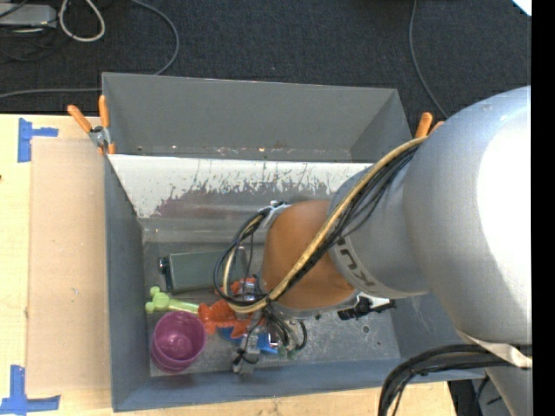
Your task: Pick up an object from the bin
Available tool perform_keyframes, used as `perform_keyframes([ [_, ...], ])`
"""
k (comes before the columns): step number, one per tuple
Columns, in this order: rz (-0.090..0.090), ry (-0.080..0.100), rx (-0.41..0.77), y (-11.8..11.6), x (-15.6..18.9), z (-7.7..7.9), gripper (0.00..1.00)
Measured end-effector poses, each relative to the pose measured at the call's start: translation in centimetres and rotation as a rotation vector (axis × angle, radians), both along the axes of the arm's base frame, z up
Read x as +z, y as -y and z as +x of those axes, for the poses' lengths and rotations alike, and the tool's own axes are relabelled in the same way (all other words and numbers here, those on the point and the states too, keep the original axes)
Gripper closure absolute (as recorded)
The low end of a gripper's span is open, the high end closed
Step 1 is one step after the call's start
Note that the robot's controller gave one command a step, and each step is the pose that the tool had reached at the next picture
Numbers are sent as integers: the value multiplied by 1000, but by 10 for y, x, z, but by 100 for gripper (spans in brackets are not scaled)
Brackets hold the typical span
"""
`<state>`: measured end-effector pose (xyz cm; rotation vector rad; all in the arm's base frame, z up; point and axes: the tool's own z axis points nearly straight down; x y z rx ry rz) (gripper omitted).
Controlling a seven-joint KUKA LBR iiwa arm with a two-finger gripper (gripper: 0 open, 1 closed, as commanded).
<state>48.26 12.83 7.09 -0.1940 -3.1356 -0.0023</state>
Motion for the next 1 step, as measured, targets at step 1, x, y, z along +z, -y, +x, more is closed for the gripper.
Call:
perform_keyframes([
  [1,-1,-3,214,22,-1,-2,100],
])
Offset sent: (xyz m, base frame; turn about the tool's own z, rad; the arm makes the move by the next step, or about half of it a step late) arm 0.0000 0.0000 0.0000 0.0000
